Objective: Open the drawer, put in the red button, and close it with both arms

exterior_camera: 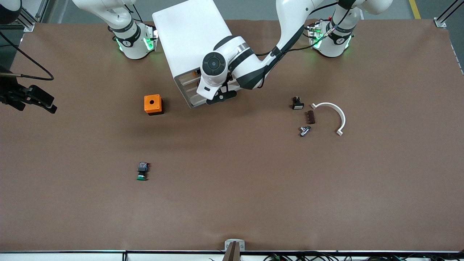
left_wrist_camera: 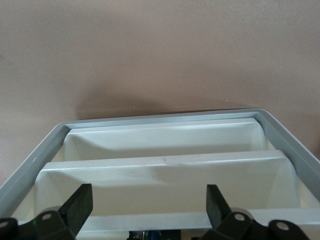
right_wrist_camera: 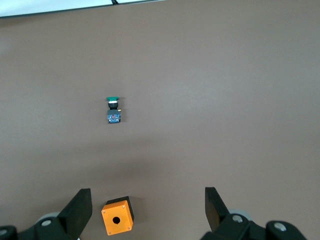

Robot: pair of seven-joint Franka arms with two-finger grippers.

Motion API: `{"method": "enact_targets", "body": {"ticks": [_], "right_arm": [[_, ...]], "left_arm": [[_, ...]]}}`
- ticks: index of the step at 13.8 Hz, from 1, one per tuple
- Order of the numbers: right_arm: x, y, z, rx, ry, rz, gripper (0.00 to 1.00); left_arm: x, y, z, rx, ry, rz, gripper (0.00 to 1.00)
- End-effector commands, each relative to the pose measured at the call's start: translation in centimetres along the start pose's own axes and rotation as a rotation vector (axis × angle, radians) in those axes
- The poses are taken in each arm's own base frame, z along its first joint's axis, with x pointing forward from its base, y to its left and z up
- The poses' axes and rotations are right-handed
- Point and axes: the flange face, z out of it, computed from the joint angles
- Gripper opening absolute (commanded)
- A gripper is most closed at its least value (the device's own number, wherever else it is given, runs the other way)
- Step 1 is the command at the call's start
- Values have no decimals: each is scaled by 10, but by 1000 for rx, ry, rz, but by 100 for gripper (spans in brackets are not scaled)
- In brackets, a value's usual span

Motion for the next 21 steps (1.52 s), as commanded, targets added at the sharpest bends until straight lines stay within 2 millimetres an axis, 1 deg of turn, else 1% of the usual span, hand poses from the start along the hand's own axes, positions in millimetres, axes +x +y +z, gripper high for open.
{"method": "enact_targets", "body": {"ticks": [1, 3, 6, 8, 9, 10, 11, 13, 14, 15, 17, 18, 19, 21], "right_arm": [[-6, 3, -10, -5, 19, 12, 100], [-6, 1, -11, -4, 19, 9, 100], [-5, 2, -10, -5, 19, 11, 100], [-4, -3, -13, -13, 26, -1, 100], [-3, -3, -17, -11, 32, -1, 100], [-4, -4, -16, -11, 29, -2, 100], [-4, -4, -16, -11, 29, -2, 100], [-3, 0, -16, -6, 30, 8, 100], [-3, 1, -16, -3, 31, 11, 100], [-3, 7, -16, -3, 31, 22, 100], [-3, 5, -16, -3, 28, 17, 100], [-3, 3, -16, -3, 30, 14, 100], [-3, 0, -15, -2, 28, 9, 100], [-4, -3, -15, -2, 28, 5, 100]], "left_arm": [[38, -18, -42, -26, -9, -60, 100], [75, -41, -84, -35, 62, -89, 100], [124, -76, -135, -59, 161, -144, 100], [159, -116, -182, -52, 229, -204, 100], [170, -136, -204, -45, 264, -229, 100], [177, -153, -222, -39, 285, -255, 100], [189, -176, -243, -40, 303, -293, 100], [204, -213, -275, -46, 315, -358, 100], [212, -226, -281, -43, 316, -382, 100], [218, -240, -289, -40, 325, -403, 100], [230, -260, -301, -15, 362, -368, 100], [236, -274, -310, -5, 376, -342, 100], [244, -289, -314, 12, 372, -326, 100], [254, -312, -326, 23, 384, -297, 100]]}}
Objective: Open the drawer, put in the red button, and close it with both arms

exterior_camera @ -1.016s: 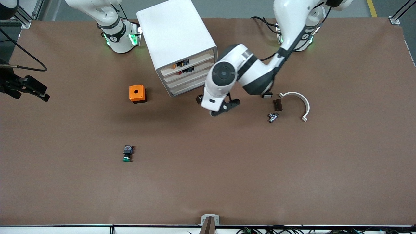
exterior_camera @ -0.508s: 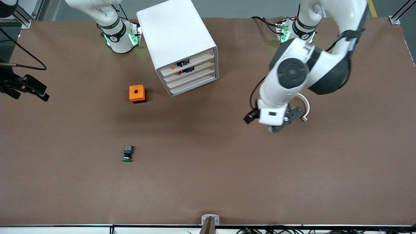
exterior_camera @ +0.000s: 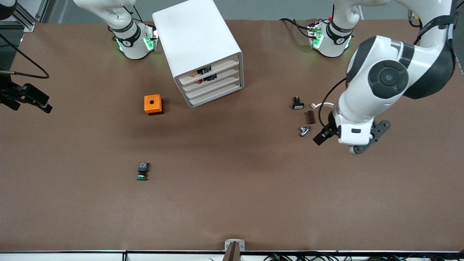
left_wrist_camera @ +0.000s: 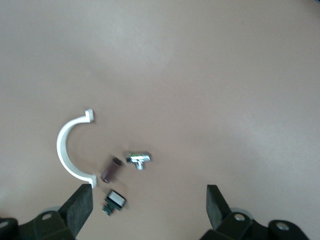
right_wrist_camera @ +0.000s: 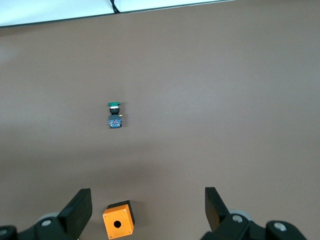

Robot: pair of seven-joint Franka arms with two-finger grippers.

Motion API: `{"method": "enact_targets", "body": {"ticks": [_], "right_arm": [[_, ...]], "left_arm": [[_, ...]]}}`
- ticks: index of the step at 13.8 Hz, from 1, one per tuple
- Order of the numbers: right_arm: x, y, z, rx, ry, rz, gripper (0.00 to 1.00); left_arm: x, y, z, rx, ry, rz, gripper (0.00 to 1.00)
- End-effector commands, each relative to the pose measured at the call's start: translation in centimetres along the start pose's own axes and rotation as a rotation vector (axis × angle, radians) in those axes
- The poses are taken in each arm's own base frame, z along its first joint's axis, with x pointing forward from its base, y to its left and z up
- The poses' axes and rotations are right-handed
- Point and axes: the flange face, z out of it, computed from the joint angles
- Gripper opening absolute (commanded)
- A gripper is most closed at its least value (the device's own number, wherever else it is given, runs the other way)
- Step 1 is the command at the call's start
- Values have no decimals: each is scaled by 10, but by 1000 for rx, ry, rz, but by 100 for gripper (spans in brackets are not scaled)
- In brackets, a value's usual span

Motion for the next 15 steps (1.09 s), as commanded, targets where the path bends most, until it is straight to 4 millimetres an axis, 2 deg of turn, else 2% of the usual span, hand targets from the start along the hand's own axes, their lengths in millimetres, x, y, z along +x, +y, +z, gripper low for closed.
{"method": "enact_targets", "body": {"ticks": [1, 3, 5, 8, 10, 13, 15], "right_arm": [[-3, -1, -5, -6, 9, 6, 100], [-3, 0, -5, -6, 7, 6, 100], [-3, -1, -5, -6, 9, 6, 100], [-4, -3, -2, -6, 4, 12, 100], [-4, -4, -2, -6, 4, 9, 100], [-4, -4, -2, -6, 3, 9, 100], [-4, -4, -2, -7, 3, 9, 100]], "left_arm": [[20, -30, -13, 28, 27, 55, 100], [33, -44, -21, 21, 34, 88, 100], [46, -65, -39, 7, 55, 110, 100], [61, -102, -57, 34, 46, 233, 100], [73, -134, -75, 34, 37, 295, 100], [75, -171, -99, 47, 32, 432, 100], [75, -186, -105, 24, 14, 459, 100]]}}
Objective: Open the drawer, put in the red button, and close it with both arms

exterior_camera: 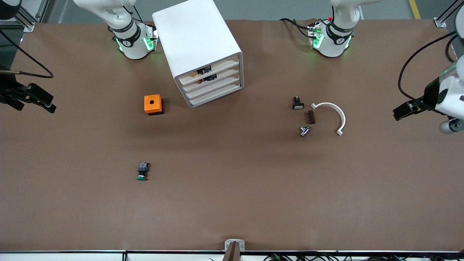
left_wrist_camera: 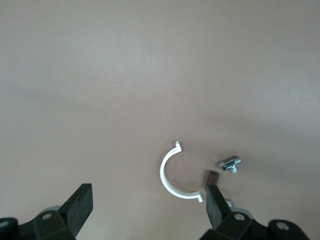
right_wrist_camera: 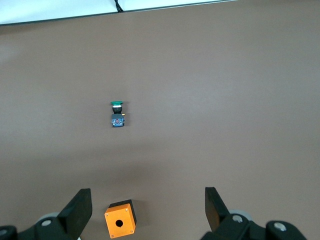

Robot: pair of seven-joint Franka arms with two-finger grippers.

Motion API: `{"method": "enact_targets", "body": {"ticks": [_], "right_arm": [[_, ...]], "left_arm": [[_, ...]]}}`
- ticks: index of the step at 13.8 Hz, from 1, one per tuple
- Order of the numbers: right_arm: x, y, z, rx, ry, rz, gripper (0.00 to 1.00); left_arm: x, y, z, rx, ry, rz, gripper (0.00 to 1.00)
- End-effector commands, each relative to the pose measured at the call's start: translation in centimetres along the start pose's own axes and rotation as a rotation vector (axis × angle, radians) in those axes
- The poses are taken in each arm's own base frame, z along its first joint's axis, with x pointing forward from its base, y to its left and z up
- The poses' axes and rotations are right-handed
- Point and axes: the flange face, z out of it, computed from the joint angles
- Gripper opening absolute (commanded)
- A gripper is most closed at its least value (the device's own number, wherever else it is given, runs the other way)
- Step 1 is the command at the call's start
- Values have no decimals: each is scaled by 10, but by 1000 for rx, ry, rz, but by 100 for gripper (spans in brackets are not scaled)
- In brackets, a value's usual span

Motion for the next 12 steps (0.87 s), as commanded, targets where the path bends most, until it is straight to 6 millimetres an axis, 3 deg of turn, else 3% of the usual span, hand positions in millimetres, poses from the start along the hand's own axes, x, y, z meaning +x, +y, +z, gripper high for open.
{"method": "enact_targets", "body": {"ticks": [1, 5, 7, 10, 12], "right_arm": [[-3, 1, -3, -8, 6, 15, 100], [-3, 2, -3, -8, 6, 16, 100], [-3, 4, -3, -9, 6, 19, 100], [-3, 5, -3, -9, 5, 22, 100], [-3, 5, -3, -9, 5, 22, 100]], "left_arm": [[-16, -16, -5, -32, -20, 38, 100], [-47, -26, -11, -48, -8, 29, 100], [-62, -18, -11, -42, -6, 47, 100], [-65, -10, -14, -44, -1, 65, 100], [-64, -19, -16, -48, 2, 52, 100]]}}
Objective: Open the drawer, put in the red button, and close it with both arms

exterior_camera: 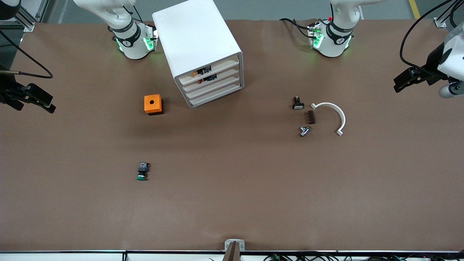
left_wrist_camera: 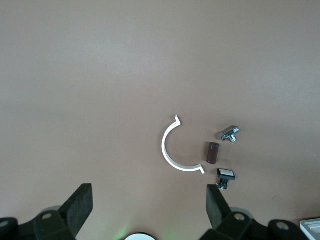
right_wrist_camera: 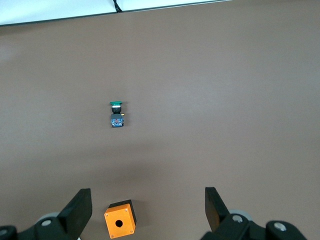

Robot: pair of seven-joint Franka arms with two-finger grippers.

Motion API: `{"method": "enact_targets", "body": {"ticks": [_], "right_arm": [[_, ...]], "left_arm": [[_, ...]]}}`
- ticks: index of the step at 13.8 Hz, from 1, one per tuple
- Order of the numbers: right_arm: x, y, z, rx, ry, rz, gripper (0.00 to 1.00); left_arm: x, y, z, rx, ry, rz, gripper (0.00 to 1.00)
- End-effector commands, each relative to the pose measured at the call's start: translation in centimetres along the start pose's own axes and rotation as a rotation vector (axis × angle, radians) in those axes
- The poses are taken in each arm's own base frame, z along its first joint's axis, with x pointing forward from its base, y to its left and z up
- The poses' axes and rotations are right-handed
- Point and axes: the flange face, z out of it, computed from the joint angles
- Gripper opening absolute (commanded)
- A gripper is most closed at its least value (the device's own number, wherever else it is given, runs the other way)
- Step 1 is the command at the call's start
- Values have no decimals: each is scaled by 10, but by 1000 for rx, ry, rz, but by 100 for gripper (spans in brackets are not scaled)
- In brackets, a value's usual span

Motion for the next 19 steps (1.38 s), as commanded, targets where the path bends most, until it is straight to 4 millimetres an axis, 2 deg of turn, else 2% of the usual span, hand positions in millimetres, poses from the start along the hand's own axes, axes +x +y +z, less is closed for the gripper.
{"method": "enact_targets", "body": {"ticks": [1, 4, 5, 7, 9, 13, 15, 16, 19], "right_arm": [[-3, 3, -3, -9, 6, 16, 100], [-3, 3, -3, -9, 6, 16, 100], [-3, 3, -3, -9, 6, 16, 100], [-3, 3, -2, -9, 5, 16, 100], [-3, 3, 0, -9, 3, 16, 100], [-3, 2, 1, -9, -1, 13, 100], [-3, 2, 1, -9, 0, 13, 100], [-3, 2, 1, -9, 0, 13, 100], [-3, 1, 1, -10, 2, 12, 100]], "left_arm": [[-3, -9, -3, -18, 17, 13, 100], [-5, -13, -17, -19, 22, 20, 100], [-2, -21, -23, -24, 31, 16, 100], [2, -20, -25, -26, 33, 50, 100], [1, -19, -35, -30, 54, 49, 100], [1, -20, -31, -27, 40, 51, 100], [-3, -17, -27, -21, 8, 57, 100], [-6, -15, -17, -18, 0, 60, 100], [-12, -8, -16, -16, 2, 75, 100]]}}
